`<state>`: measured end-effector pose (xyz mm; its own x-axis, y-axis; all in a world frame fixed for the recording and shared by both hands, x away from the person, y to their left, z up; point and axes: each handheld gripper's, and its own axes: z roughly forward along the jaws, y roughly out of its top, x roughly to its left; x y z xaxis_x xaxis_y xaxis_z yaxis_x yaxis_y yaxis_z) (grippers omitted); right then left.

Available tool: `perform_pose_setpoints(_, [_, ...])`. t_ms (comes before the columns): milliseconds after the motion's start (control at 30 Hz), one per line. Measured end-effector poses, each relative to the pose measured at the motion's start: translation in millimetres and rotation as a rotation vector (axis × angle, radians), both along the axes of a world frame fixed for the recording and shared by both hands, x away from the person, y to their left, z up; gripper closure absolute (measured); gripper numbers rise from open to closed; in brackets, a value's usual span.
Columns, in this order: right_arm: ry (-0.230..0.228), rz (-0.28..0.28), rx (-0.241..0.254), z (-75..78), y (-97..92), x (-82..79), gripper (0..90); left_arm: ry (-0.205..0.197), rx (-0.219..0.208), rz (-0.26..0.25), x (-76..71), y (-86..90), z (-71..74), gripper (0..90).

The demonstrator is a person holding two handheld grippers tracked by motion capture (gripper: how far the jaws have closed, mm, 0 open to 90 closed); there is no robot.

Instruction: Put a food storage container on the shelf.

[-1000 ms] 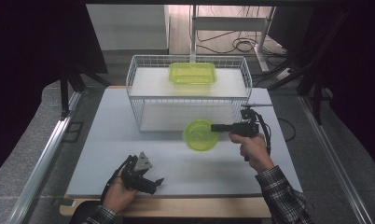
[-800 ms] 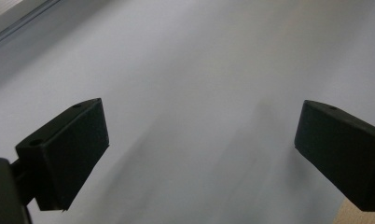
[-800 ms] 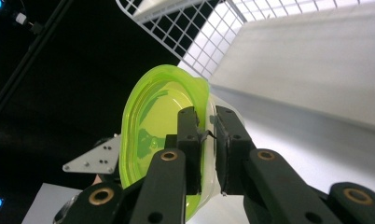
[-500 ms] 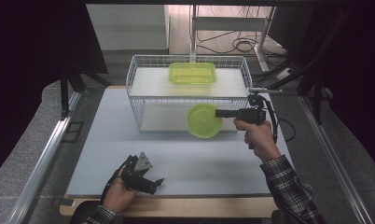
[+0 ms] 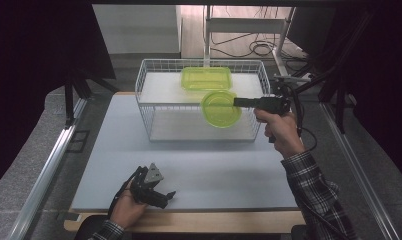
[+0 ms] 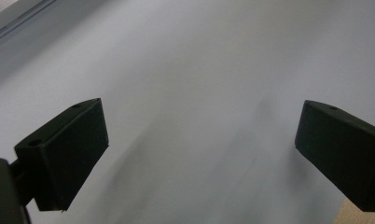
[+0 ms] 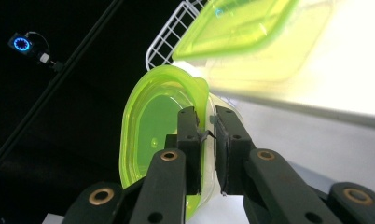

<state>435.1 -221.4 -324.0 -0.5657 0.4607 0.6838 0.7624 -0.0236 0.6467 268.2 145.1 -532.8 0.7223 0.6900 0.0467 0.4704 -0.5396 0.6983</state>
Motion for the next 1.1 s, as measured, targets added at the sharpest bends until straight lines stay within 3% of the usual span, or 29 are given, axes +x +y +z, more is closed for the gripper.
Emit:
perform_pose_setpoints(467, [-0.065,-0.053,-0.008,37.4,13.6,19.6,81.4,0.002,-0.005,0.002,-0.4,0.2,0.0,2.6])
perform_pose_setpoints(1100, [-0.105,-0.147,-0.032,57.6,37.6,51.1,81.3,0.002,0.000,-0.001,-0.3,0.9,-0.2,2.6])
